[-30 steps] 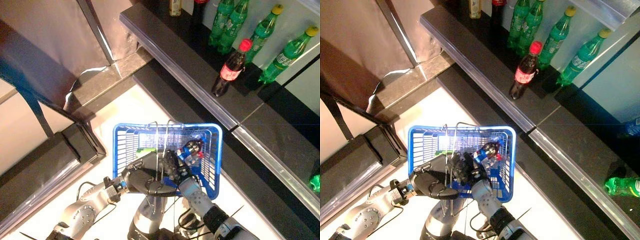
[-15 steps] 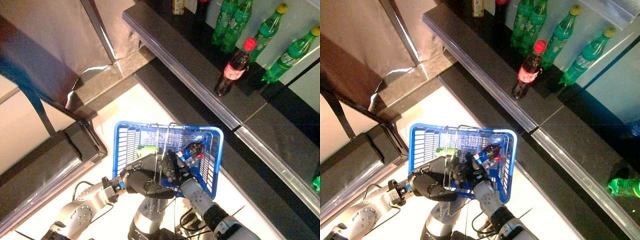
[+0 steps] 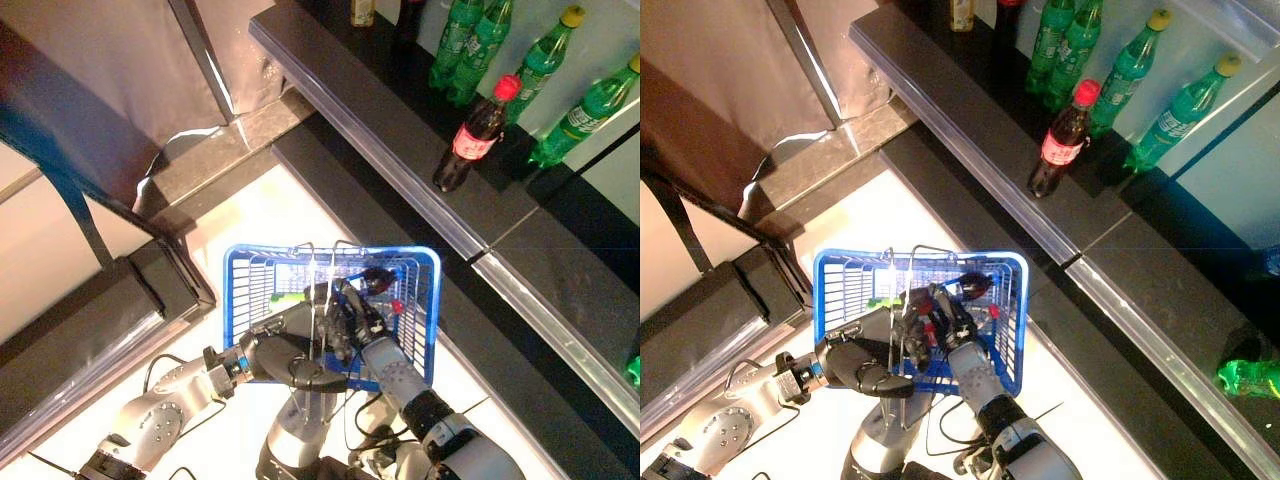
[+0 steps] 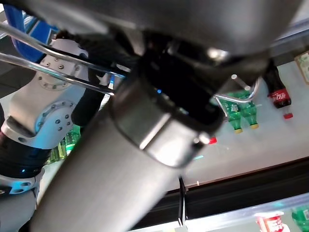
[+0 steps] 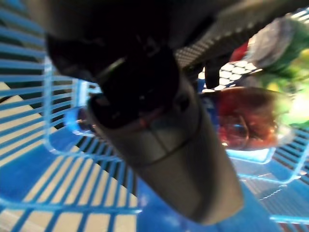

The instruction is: Pick up the drink and place into the basket.

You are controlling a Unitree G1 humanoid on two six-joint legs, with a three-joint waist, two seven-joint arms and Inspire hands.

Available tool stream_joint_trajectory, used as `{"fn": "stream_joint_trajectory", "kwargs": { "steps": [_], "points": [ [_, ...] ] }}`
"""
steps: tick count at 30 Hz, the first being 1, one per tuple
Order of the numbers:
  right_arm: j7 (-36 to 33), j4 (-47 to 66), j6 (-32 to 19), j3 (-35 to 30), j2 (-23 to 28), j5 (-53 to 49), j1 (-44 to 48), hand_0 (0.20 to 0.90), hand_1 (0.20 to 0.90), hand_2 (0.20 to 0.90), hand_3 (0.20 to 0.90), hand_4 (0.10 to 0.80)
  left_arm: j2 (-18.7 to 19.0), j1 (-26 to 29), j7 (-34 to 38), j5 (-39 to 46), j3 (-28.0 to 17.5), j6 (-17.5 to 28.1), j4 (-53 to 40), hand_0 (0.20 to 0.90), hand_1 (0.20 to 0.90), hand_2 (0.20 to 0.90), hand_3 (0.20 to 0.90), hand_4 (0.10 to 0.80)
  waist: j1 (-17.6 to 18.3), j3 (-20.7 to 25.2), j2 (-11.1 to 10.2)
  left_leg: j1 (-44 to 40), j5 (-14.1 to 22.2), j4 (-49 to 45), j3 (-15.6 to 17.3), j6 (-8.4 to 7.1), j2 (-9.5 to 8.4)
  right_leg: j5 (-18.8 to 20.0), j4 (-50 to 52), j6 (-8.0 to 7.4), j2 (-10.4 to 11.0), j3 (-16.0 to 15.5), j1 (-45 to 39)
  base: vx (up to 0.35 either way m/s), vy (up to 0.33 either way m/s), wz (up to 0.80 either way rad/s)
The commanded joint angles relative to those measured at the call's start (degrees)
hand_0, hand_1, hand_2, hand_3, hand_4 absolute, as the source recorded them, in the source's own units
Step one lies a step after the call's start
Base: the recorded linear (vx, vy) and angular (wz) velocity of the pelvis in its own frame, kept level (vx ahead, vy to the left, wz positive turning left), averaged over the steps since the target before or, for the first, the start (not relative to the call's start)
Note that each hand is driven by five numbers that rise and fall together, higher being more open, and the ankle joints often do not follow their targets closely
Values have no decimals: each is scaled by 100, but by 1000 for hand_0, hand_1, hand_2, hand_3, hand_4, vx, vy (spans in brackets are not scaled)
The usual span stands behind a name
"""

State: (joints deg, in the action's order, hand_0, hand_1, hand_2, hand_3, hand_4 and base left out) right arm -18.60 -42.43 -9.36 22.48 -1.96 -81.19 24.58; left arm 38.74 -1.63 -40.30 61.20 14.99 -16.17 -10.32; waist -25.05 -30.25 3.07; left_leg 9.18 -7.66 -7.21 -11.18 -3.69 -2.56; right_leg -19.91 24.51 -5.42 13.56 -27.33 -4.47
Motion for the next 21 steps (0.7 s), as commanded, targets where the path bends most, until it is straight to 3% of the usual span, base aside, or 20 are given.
{"fn": "stream_joint_trajectory", "kwargs": {
  "steps": [1, 8, 14, 21],
  "points": [
    [299, 346, -265, 120, -288, -36, 229, 900, 900, 900, 900, 800, -828, 658, -1179, 1619, -107, 805, -2433, 300, 300, 300, 200, 100, 58, 744, 98, 91, 518, -489, -70, 251, -68, 1483, -623, 114, -9, 67, 206, 0, 0, 0],
    [414, 1068, -424, 183, -127, 150, -30, 900, 900, 900, 900, 800, -835, 670, -1085, 1574, -210, 829, -2479, 300, 300, 300, 200, 100, 133, 692, 8, 126, 521, -488, -13, 274, -37, 1500, -616, 108, -22, 90, 259, 0, 0, 0],
    [-360, 2754, -683, 320, 121, 929, -526, 900, 900, 900, 900, 800, -813, 537, -963, 1449, -386, 1008, -2521, 300, 300, 300, 200, 100, 310, 603, -152, 169, 527, -468, 90, 304, 50, 1540, -629, 80, -75, 188, 355, -22, -20, -2],
    [-116, 4580, -237, 571, 837, 1060, -1109, 900, 900, 900, 900, 800, -855, 330, -617, 1253, -596, 1299, -2388, 300, 300, 300, 200, 100, 550, 528, -339, 184, 496, -381, 284, 320, 139, 1563, -690, 13, -158, 350, 458, -38, -21, -17]
  ]
}}
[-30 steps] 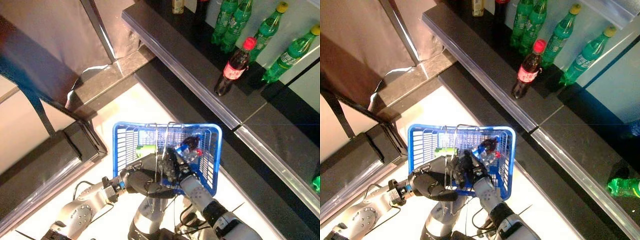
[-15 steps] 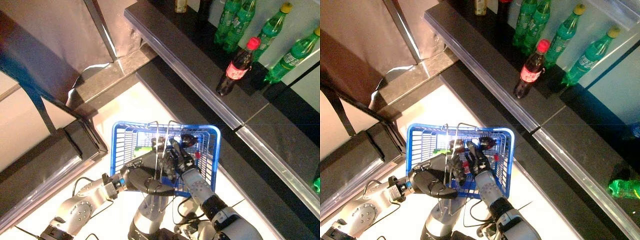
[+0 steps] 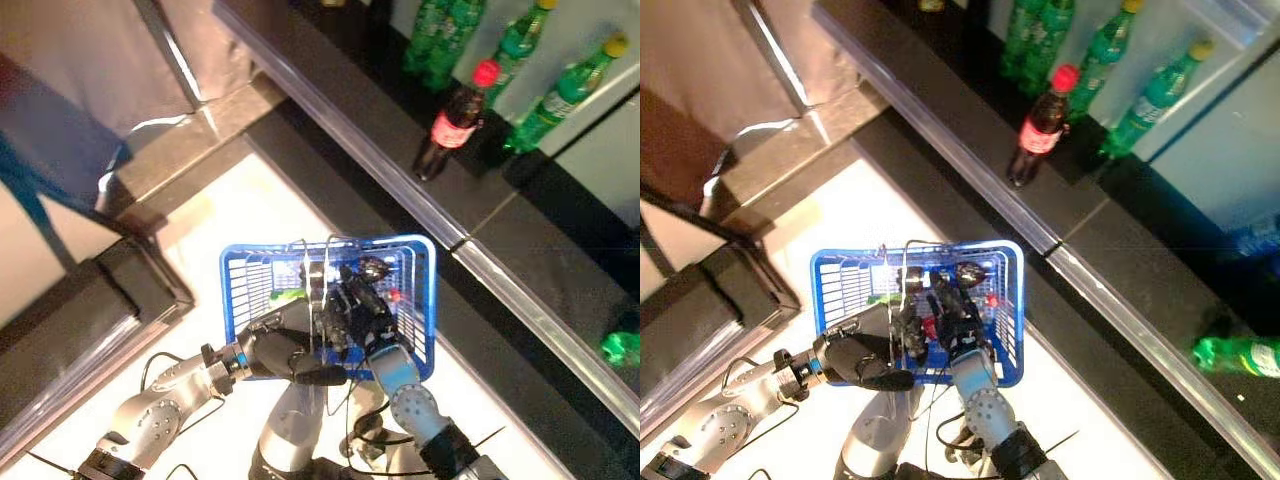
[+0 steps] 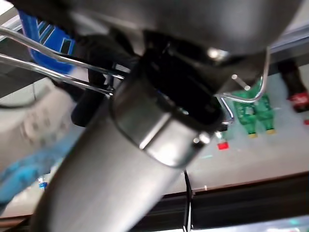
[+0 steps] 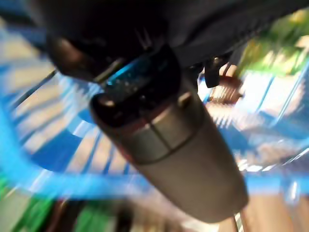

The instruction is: Pick up the drink and place into the basket.

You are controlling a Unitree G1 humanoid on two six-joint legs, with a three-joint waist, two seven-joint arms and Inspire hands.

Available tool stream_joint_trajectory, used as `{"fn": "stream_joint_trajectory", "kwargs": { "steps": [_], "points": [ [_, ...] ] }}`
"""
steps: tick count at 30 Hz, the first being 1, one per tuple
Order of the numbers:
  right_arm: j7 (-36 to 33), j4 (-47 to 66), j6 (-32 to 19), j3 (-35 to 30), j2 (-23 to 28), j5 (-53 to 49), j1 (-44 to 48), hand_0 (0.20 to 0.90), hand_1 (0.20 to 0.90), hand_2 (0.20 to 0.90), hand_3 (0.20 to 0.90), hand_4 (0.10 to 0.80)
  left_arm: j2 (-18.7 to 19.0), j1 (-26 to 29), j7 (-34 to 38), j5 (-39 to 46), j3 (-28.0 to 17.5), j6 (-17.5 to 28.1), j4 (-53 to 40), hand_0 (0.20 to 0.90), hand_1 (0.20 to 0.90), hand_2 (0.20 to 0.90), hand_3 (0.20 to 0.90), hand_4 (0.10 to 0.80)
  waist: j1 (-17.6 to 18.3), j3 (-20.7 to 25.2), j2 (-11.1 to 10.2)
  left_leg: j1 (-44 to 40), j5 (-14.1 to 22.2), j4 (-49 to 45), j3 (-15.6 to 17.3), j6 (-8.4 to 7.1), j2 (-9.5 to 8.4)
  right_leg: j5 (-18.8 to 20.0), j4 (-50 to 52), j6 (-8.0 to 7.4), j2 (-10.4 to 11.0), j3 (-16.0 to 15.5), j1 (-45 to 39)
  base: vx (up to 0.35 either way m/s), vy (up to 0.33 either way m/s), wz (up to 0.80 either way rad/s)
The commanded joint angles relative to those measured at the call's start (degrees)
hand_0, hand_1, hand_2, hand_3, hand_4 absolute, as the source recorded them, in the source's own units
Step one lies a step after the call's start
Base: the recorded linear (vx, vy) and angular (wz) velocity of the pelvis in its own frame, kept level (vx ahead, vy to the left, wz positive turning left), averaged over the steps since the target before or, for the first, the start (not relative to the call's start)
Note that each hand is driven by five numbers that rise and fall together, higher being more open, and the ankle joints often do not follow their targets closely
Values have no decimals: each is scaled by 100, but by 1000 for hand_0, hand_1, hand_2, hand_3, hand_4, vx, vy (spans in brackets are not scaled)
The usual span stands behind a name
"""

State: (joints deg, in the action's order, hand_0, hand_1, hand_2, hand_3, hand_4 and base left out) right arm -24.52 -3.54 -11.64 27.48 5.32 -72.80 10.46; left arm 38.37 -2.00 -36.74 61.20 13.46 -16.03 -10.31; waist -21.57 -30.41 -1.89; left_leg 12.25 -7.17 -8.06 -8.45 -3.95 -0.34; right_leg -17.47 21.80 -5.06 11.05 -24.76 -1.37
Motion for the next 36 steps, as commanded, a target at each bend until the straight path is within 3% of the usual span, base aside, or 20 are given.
{"fn": "stream_joint_trajectory", "kwargs": {
  "steps": [1, 10, 24, 26, 31, 36],
  "points": [
    [534, 1012, 62, 47, 292, 182, 152, 900, 900, 900, 900, 800, -806, 290, -970, 1238, -529, 1315, -2347, 300, 300, 300, 200, 100, 244, 539, 121, -117, 447, -292, 50, 348, -64, 1320, -426, -31, 78, 111, 162, -27, -33, -15],
    [1445, 2568, 452, -168, 1110, 104, -903, 900, 900, 900, 900, 800, -777, -220, -841, 1138, -883, 1724, -2136, 300, 300, 300, 200, 100, 555, 563, 2, -102, 428, -276, 320, 322, 64, 1319, -481, -44, -11, 258, 231, -20, -1, -10],
    [3181, 3126, 936, -376, 1716, 606, -1492, 900, 900, 900, 900, 800, -1235, -615, 431, 1045, -907, 2085, -1144, 300, 300, 300, 200, 100, 923, 1003, -138, -397, 437, -126, 628, 193, 204, 1269, -722, -56, -69, 539, 60, 10, 8, -10],
    [3432, 3032, 920, -321, 1736, 786, -1433, 900, 900, 900, 900, 800, -1390, -617, 894, 630, -757, 2288, -537, 300, 300, 300, 200, 100, 997, 1217, -174, -536, 429, -8, 697, 165, 253, 1294, -873, -78, -85, 618, -44, 32, -3, -13],
    [3309, 2702, 1121, -412, 1695, 883, -1624, 900, 900, 900, 900, 800, -1607, -795, 1322, 171, -623, 2587, 602, 300, 300, 300, 200, 100, 1207, 1651, -200, -835, 383, 306, 930, 120, 391, 1376, -1186, -103, -135, 822, -206, 39, 10, -21],
    [3295, 2035, 1193, -748, 1658, 1709, -2234, 900, 900, 900, 900, 800, -2000, -1126, 1818, 301, -853, 2703, 1857, 300, 300, 300, 200, 100, 1528, 1993, -200, -1124, 288, 709, 1272, 41, 571, 1514, -1566, -133, -184, 1099, -304, -2, 7, -39]
  ]
}}
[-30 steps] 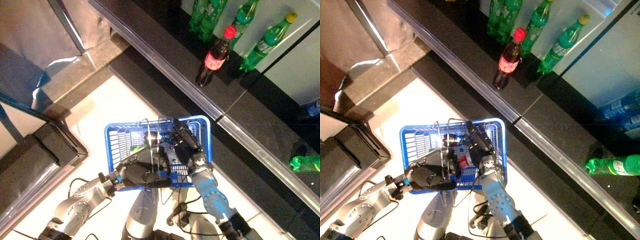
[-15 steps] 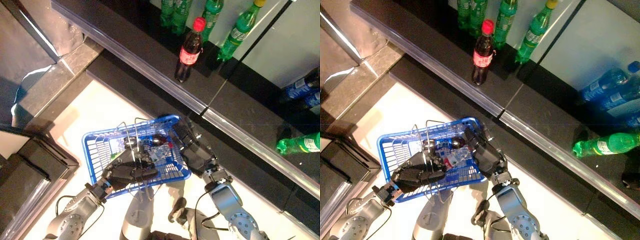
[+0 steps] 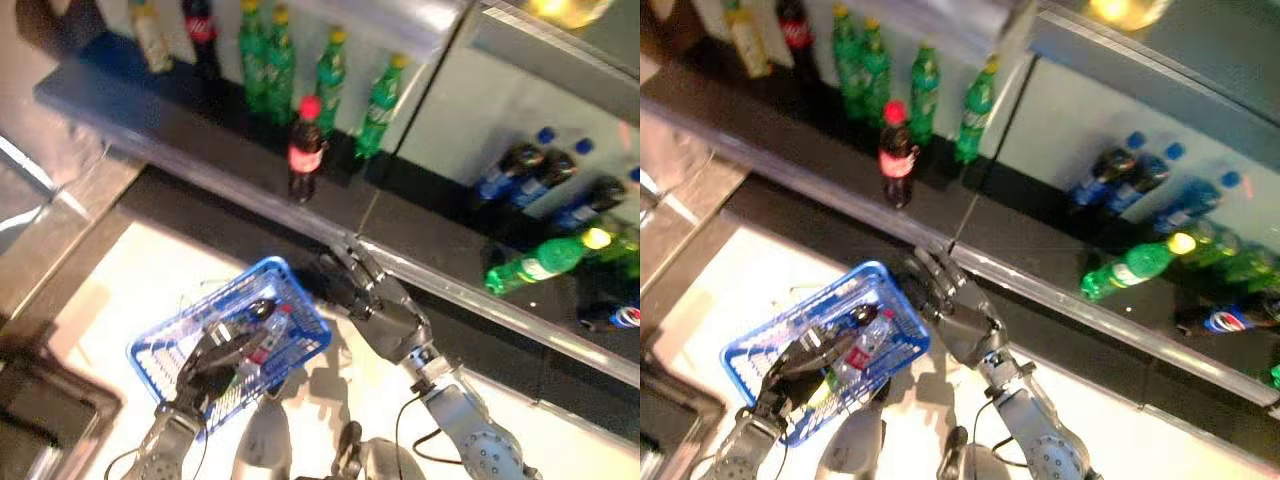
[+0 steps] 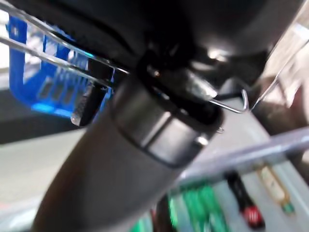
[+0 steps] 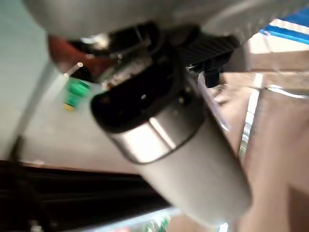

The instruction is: Pick up the drink and place into the basket.

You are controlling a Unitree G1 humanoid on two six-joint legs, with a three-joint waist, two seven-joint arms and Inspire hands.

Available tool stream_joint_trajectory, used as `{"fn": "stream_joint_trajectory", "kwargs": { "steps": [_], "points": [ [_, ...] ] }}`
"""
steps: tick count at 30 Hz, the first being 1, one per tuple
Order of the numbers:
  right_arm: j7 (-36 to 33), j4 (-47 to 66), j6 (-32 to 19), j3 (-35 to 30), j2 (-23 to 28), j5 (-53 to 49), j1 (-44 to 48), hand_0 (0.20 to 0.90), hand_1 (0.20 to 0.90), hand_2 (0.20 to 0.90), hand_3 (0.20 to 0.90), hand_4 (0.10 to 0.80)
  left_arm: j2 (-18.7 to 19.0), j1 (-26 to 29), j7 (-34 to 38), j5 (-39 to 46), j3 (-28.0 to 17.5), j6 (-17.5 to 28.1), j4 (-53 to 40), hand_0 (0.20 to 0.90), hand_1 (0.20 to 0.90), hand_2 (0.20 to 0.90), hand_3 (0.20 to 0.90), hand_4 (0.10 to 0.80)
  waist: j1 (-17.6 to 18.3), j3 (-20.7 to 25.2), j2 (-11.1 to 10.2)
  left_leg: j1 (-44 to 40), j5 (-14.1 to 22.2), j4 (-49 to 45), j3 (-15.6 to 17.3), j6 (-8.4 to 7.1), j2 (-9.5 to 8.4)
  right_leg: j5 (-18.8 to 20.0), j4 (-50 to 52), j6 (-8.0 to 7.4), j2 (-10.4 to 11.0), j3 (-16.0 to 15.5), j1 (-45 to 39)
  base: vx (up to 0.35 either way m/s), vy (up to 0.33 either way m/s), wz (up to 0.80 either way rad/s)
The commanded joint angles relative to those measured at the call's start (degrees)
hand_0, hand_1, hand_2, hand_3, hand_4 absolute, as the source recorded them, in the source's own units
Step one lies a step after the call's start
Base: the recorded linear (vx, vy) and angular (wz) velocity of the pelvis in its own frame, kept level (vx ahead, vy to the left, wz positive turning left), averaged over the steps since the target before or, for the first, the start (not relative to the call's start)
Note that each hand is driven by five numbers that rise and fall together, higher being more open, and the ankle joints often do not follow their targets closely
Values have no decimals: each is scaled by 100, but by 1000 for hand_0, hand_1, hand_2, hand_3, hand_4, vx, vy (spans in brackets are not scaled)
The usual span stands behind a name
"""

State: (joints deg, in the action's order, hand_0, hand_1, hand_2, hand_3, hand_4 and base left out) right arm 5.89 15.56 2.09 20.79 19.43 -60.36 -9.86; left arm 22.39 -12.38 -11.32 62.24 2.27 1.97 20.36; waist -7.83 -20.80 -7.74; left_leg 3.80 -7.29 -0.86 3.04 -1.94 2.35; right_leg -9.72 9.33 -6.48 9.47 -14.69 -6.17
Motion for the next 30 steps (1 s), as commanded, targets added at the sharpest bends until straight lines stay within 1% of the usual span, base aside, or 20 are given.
{"fn": "stream_joint_trajectory", "kwargs": {
  "steps": [1, 3, 5, 6, 7, 8, 9, 10, 11, 12, 14, 16, 17, 18, 19, 23, 24, 26, 28, 30],
  "points": [
    [297, -81, -157, -153, 217, 604, -288, 900, 900, 900, 900, 800, -481, -132, -652, 138, 197, 964, -895, 300, 300, 300, 200, 100, 205, 1084, 384, -339, 284, 77, 186, -174, 334, 773, -402, 3, -32, 133, 154, -13, -6, -30],
    [201, -420, -97, -260, 200, 989, -409, 900, 900, 900, 900, 800, -572, -161, -338, 14, 117, 993, -358, 300, 300, 300, 200, 100, 306, 1182, 381, -428, 250, 226, 287, -202, 382, 850, -557, -13, -35, 211, 126, -29, -25, -32],
    [51, -823, -63, -283, 205, 1485, -471, 900, 900, 900, 900, 800, -638, -98, -10, 24, 74, 940, 139, 300, 300, 300, 200, 100, 393, 1267, 390, -490, 228, 320, 373, -235, 425, 909, -665, -20, -34, 267, 116, -28, -25, -22],
    [49, -1003, -99, -283, 208, 1677, -461, 900, 900, 900, 900, 800, -672, -50, 23, 77, 40, 914, 376, 300, 300, 300, 200, 100, 428, 1295, 396, -518, 217, 362, 409, -245, 442, 942, -719, -27, -26, 278, 107, -23, -17, -16],
    [4, -1302, -13, -258, 188, 1978, -444, 900, 900, 900, 900, 800, -741, 50, 146, -34, -27, 939, 780, 300, 300, 300, 200, 100, 487, 1349, 409, -563, 210, 428, 471, -265, 466, 980, -792, -44, -13, 287, 96, -21, -14, -17],
    [-78, -1385, 29, -249, 180, 2091, -437, 900, 900, 900, 900, 800, -759, 75, 262, -47, -38, 897, 861, 300, 300, 300, 200, 100, 500, 1365, 415, -576, 209, 443, 488, -272, 475, 991, -811, -47, -7, 287, 93, -22, -15, -17],
    [-162, -1812, -101, -206, 133, 2411, -385, 900, 900, 900, 900, 800, -853, 151, 282, 0, -101, 885, 1311, 300, 300, 300, 200, 100, 534, 1413, 434, -603, 209, 480, 532, -291, 494, 1035, -881, -57, 13, 285, 79, -11, -9, -12],
    [-181, -1884, -121, -196, 120, 2483, -372, 900, 900, 900, 900, 800, -873, 170, 295, -9, -112, 889, 1390, 300, 300, 300, 200, 100, 542, 1421, 437, -607, 209, 487, 541, -295, 497, 1042, -893, -60, 16, 283, 76, -12, -16, -11],
    [-289, -2361, -155, -168, 69, 2862, -293, 900, 900, 900, 900, 800, -953, 267, 412, -167, -219, 845, 1844, 300, 300, 300, 200, 100, 564, 1469, 451, -633, 222, 516, 579, -313, 515, 1080, -958, -73, 44, 263, 55, -6, -12, -5],
    [-366, -2492, -158, -166, 46, 2953, -267, 900, 900, 900, 900, 800, -977, 302, 454, -152, -258, 802, 1969, 300, 300, 300, 200, 100, 569, 1482, 457, -643, 226, 523, 588, -319, 520, 1090, -971, -76, 53, 253, 49, -4, -16, -5],
    [-491, -3137, -238, -138, -54, 3167, -148, 900, 900, 900, 900, 800, -1052, 425, 536, -170, -370, 740, 2457, 300, 300, 300, 200, 100, 590, 1540, 473, -659, 247, 561, 619, -347, 536, 1131, -1063, -103, 99, 198, 16, 0, 0, 0],
    [-551, -3440, -323, -137, -103, 3313, -104, 900, 900, 900, 900, 800, -1075, 469, 567, -165, -413, 708, 2626, 300, 300, 300, 200, 100, 595, 1561, 480, -664, 256, 576, 624, -356, 540, 1148, -1093, -113, 115, 178, 8, -10, -6, -3],
    [-717, -4096, -416, -125, -224, 3731, 11, 900, 900, 900, 900, 800, -1134, 585, 529, -277, -499, 660, 3004, 300, 300, 300, 200, 100, 601, 1596, 491, -665, 290, 586, 633, -367, 539, 1168, -1139, -136, 142, 139, -11, -22, -10, -6],
    [-799, -4211, -334, -121, -249, 3875, 37, 900, 900, 900, 900, 800, -1137, 613, 556, -354, -513, 647, 3071, 300, 300, 300, 200, 100, 601, 1604, 494, -666, 301, 586, 636, -368, 539, 1167, -1144, -139, 146, 128, -13, -36, -10, -5],
    [-857, -4784, -376, -123, -317, 4311, 142, 900, 900, 900, 900, 800, -1165, 694, 610, -467, -516, 670, 3324, 300, 300, 300, 200, 100, 588, 1620, 514, -659, 325, 586, 625, -365, 547, 1175, -1160, -144, 162, 89, -19, -32, -5, -3],
    [-931, -5727, -233, -211, -509, 4609, 280, 900, 900, 900, 900, 800, -1180, 820, 592, -579, -622, 582, 3714, 300, 300, 300, 200, 100, 557, 1642, 545, -620, 344, 586, 616, -375, 562, 1177, -1183, -160, 175, 32, -32, -10, -2, 0],
    [-910, -6293, -411, -223, -569, 4746, 356, 900, 900, 900, 900, 800, -1181, 899, 513, -702, -614, 599, 3949, 300, 300, 300, 200, 100, 533, 1646, 561, -605, 355, 586, 601, -377, 562, 1167, -1204, -155, 171, 6, -52, 0, 0, 0],
    [-900, -6673, -348, -257, -635, 4748, 403, 900, 900, 900, 900, 800, -1197, 943, 474, -779, -590, 597, 4102, 300, 300, 300, 200, 100, 512, 1653, 576, -605, 365, 586, 585, -377, 562, 1165, -1218, -154, 170, -10, -61, 0, 0, 0],
    [-761, -7303, -484, -403, -712, 4764, 430, 900, 900, 900, 900, 800, -1209, 996, 425, -1012, -574, 629, 4297, 300, 300, 300, 200, 100, 499, 1660, 590, -625, 388, 586, 593, -379, 576, 1146, -1207, -149, 164, -22, -62, -10, 24, -5],
    [-717, -7607, -680, -505, -742, 4910, 448, 900, 900, 900, 900, 800, -1222, 1020, 331, -957, -567, 617, 4394, 300, 300, 300, 200, 100, 494, 1667, 608, -633, 396, 586, 597, -376, 577, 1138, -1201, -142, 155, -18, -65, -2, 15, -2]
  ]
}}
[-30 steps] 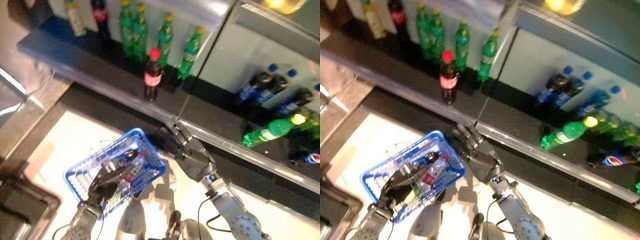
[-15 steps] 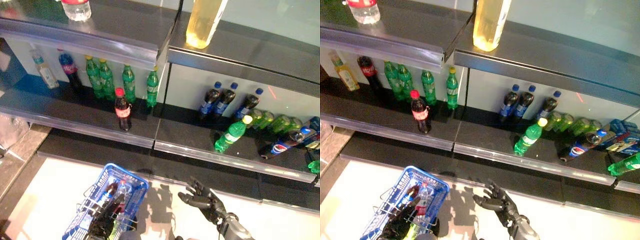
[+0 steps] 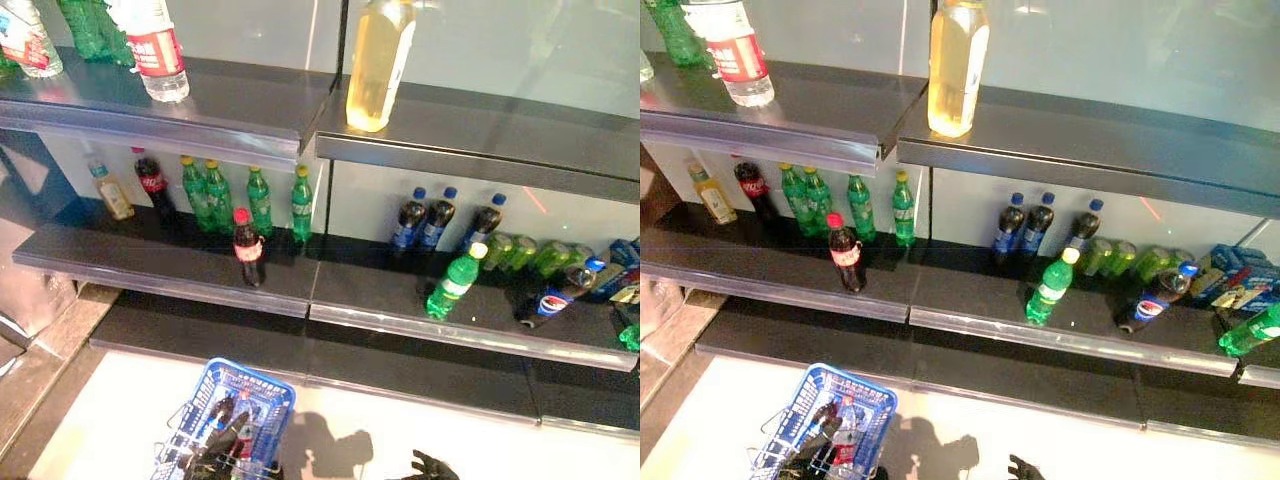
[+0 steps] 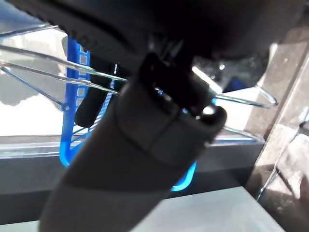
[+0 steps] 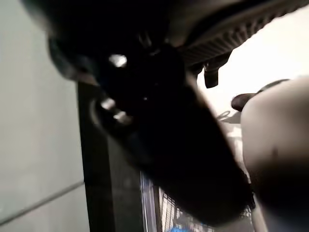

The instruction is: Pick up the drink and place into the basket.

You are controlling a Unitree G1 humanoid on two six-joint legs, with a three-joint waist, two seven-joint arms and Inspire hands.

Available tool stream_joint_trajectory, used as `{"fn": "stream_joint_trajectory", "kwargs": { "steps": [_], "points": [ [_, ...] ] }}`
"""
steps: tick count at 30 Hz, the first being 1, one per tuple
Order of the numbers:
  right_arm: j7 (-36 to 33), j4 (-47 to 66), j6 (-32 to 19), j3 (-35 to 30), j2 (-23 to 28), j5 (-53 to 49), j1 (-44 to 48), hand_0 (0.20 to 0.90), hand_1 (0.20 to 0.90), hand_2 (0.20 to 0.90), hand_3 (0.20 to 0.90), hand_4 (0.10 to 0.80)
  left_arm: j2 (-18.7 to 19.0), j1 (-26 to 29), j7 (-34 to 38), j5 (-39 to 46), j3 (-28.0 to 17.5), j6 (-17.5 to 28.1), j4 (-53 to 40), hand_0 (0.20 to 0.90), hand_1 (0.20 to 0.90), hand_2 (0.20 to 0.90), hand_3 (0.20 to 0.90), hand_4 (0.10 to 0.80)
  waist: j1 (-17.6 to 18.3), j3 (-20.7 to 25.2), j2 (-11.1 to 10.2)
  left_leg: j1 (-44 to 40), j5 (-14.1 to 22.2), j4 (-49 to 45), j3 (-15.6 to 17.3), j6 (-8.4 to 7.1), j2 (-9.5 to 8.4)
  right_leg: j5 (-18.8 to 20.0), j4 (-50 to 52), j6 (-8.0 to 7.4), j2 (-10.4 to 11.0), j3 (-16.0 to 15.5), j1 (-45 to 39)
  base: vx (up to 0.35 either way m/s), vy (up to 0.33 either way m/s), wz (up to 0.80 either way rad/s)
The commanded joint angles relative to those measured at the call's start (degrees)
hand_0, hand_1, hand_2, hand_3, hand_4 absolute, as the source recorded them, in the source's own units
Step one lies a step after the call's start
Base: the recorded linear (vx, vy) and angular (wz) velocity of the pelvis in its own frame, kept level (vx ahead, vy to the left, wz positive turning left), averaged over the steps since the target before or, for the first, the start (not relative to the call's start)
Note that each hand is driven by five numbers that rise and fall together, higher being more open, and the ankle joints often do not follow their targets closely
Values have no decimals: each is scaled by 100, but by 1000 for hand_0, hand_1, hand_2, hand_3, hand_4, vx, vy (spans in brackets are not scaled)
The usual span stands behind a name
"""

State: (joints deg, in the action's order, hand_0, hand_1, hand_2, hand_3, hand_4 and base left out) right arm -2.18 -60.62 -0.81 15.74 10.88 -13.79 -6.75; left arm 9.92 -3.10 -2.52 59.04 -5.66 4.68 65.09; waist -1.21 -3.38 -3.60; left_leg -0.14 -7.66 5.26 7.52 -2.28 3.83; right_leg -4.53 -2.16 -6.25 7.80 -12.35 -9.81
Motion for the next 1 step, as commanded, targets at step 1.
{"fn": "stream_joint_trajectory", "kwargs": {
  "steps": [1],
  "points": [
    [89, 11, -390, -1, 113, 254, 138, 900, 900, 900, 900, 800, 26, 92, -549, -637, 226, 345, -80, 300, 300, 300, 200, 100, -168, -76, 193, -239, 433, -26, 149, -342, 429, 620, -52, -165, 322, -251, 300, 0, 0, 0]
  ]
}}
